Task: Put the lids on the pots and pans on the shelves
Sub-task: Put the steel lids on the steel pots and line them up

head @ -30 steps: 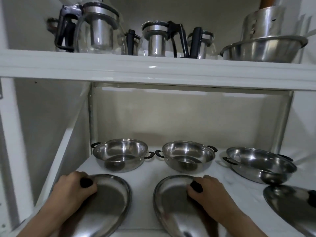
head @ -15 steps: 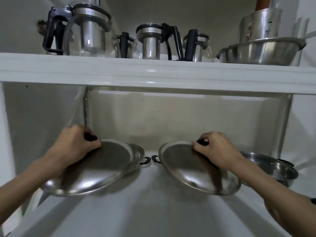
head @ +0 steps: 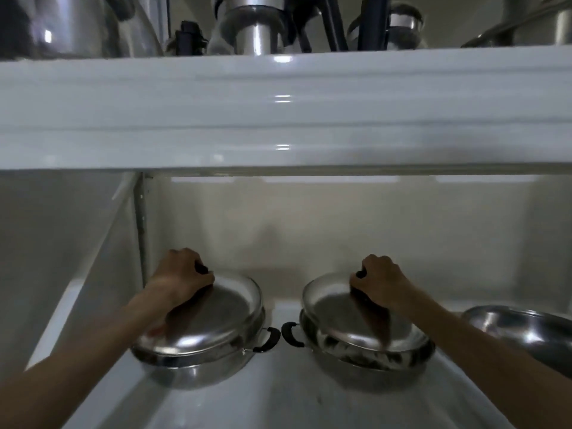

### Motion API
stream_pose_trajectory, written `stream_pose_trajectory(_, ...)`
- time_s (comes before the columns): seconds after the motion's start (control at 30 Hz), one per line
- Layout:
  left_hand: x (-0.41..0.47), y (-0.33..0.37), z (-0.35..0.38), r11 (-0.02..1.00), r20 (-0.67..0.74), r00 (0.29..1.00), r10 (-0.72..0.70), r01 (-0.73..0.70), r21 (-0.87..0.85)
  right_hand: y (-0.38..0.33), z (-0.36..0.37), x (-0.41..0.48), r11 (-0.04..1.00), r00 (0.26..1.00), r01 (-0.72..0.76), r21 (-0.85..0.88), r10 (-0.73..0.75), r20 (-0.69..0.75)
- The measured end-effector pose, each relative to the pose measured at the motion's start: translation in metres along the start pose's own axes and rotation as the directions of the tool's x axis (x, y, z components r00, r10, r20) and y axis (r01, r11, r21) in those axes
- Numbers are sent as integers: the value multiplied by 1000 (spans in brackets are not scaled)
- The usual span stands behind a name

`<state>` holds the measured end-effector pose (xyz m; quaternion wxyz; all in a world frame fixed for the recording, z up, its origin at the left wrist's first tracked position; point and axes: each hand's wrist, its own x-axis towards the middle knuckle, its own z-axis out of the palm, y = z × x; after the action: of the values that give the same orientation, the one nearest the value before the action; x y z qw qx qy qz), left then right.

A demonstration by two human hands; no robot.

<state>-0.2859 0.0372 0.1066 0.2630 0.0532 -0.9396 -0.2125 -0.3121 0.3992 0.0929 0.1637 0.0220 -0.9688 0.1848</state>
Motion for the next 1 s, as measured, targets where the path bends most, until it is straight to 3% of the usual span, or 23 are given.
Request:
stream_pose_trajectory(0.3,6,-9,33,998,70,998,5,-10,69,9,27,-7,990,992,122,-75,-119,42)
stream_pose_trajectory(1.0,5,-12,37,994,82,996,-18,9,111,17,29,-6,991,992,128,-38,-128,19)
